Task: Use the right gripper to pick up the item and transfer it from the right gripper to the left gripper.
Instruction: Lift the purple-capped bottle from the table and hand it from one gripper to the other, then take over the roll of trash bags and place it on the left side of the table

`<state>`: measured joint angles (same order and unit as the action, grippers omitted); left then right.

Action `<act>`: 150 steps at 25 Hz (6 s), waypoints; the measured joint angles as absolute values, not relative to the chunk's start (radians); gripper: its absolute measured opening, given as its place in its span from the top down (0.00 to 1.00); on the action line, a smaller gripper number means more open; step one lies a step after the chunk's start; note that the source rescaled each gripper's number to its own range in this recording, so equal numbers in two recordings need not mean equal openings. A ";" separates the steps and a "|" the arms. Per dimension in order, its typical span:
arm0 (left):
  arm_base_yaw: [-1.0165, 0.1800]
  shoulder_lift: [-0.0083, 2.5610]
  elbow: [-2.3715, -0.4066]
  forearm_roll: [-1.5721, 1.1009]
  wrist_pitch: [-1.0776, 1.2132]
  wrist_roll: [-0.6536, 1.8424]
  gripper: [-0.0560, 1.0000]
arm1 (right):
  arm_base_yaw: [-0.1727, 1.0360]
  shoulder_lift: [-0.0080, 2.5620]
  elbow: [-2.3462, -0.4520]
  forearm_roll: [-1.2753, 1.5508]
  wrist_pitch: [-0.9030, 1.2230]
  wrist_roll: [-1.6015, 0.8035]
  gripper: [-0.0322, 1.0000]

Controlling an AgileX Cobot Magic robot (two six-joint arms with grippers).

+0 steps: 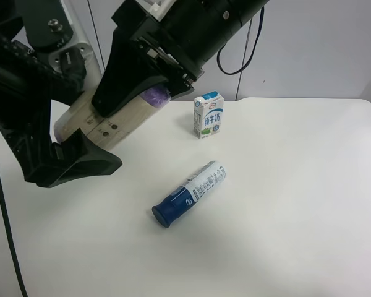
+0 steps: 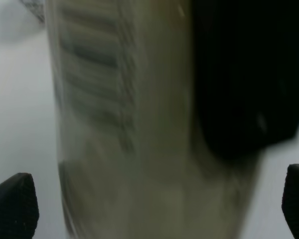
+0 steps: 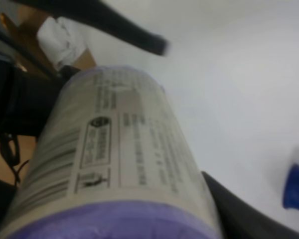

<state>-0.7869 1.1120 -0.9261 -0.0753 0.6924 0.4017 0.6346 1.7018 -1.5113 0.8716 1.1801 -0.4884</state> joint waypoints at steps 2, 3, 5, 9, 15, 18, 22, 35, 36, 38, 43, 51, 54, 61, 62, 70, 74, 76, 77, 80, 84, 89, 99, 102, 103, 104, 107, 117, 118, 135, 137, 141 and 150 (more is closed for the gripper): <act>-0.787 1.115 -0.926 -0.075 0.680 0.404 0.00 | 0.657 1.702 -1.511 0.872 1.174 -0.494 0.97; -0.787 1.117 -0.926 -0.075 0.675 0.404 0.00 | 0.666 1.702 -1.511 0.872 1.171 -0.494 0.97; -0.787 1.120 -0.926 -0.075 0.671 0.405 0.00 | 0.679 1.702 -1.511 0.872 1.163 -0.495 0.97; -0.787 1.122 -0.926 -0.074 0.684 0.405 0.00 | 0.681 1.702 -1.511 0.870 1.152 -0.497 0.97; -0.787 1.122 -0.926 -0.074 0.704 0.407 0.01 | 0.681 1.702 -1.511 0.864 1.149 -0.527 0.97; -0.787 1.122 -0.926 -0.074 0.710 0.420 0.22 | 0.682 1.702 -1.511 0.864 1.149 -0.547 0.97; -0.787 1.122 -0.926 -0.078 0.720 0.424 0.81 | 0.682 1.702 -1.511 0.864 1.141 -0.573 0.97; -0.787 1.122 -0.926 -0.077 0.733 0.432 0.94 | 0.682 1.702 -1.511 0.859 1.140 -0.662 0.58; -0.787 1.122 -0.926 -0.076 0.740 0.432 0.94 | 0.682 1.701 -1.511 0.842 1.141 -0.666 0.35; -0.787 1.122 -0.926 -0.076 0.746 0.432 0.94 | 0.682 1.700 -1.511 0.824 1.153 -0.678 0.13; -0.787 1.122 -0.926 -0.076 0.745 0.432 0.94 | 0.682 1.700 -1.511 0.817 1.184 -0.681 0.02; -0.787 1.122 -0.926 -0.075 0.745 0.432 0.94 | 0.682 1.670 -1.511 0.790 1.208 -0.682 0.01; -0.787 1.122 -0.926 -0.075 0.745 0.431 0.94 | 0.682 1.622 -1.511 0.728 1.209 -0.671 0.01; -0.787 1.122 -0.926 -0.075 0.745 0.431 0.94 | 0.682 1.488 -1.511 0.540 1.212 -0.575 0.01; -0.787 1.122 -0.926 -0.075 0.745 0.431 0.94 | 0.682 1.469 -1.511 0.511 1.212 -0.559 0.01; -0.787 1.122 -0.926 -0.075 0.745 0.431 0.94 | 0.685 1.285 -1.423 0.336 1.213 -0.416 0.01; -0.787 1.122 -0.926 -0.075 0.745 0.431 0.94 | 0.685 1.160 -1.272 0.324 1.214 -0.409 0.01; -0.787 1.122 -0.926 -0.075 0.745 0.431 0.94 | 0.685 1.096 -1.200 0.322 1.215 -0.409 0.01; -0.787 1.122 -0.926 -0.075 0.745 0.431 0.94 | 0.685 1.059 -1.161 0.321 1.215 -0.409 0.01; -0.787 1.122 -0.926 -0.075 0.745 0.431 0.94 | 0.685 0.951 -1.053 0.295 1.215 -0.409 0.01; -0.787 1.122 -0.926 -0.075 0.745 0.431 0.94 | 0.686 0.804 -0.907 0.261 1.216 -0.404 0.01; -0.787 1.122 -0.926 -0.075 0.745 0.431 0.94 | 0.686 0.619 -0.740 0.206 1.216 -0.331 0.01; -0.787 1.122 -0.926 -0.075 0.745 0.431 0.94 | 0.686 0.266 -0.520 0.039 1.136 -0.091 0.01; -0.787 1.122 -0.926 -0.075 0.745 0.431 0.94 | 0.686 0.201 -0.506 0.000 1.080 -0.047 0.01; -0.787 1.122 -0.926 -0.075 0.745 0.431 0.94 | 0.686 0.187 -0.498 -0.011 1.073 -0.040 0.01; -0.787 1.122 -0.926 -0.075 0.745 0.431 0.94 | 0.686 0.181 -0.490 -0.015 1.070 -0.032 0.01; -0.787 1.122 -0.926 -0.075 0.745 0.431 0.94 | 0.687 0.178 -0.482 -0.023 1.068 -0.020 0.01; -0.787 1.122 -0.926 -0.074 0.745 0.431 0.94 | 0.687 0.178 -0.482 -0.025 1.064 -0.015 0.01; -0.787 1.122 -0.926 -0.074 0.745 0.431 0.94 | 0.687 0.178 -0.482 -0.025 1.064 -0.015 0.01; -0.787 1.122 -0.926 -0.074 0.745 0.431 0.94 | 0.207 -0.002 -0.482 -0.025 1.061 -0.015 0.01; -0.787 1.122 -0.926 -0.074 0.745 0.431 0.94 | 0.139 -0.002 -0.482 -0.025 1.061 -0.015 0.01; -0.787 1.122 -0.926 -0.075 0.736 0.431 0.94 | 0.069 -0.002 -0.482 -0.025 1.061 -0.015 0.01; -0.767 1.172 -0.926 -0.108 0.667 0.338 0.94 | 0.063 -0.002 -0.482 -0.025 1.061 -0.015 0.01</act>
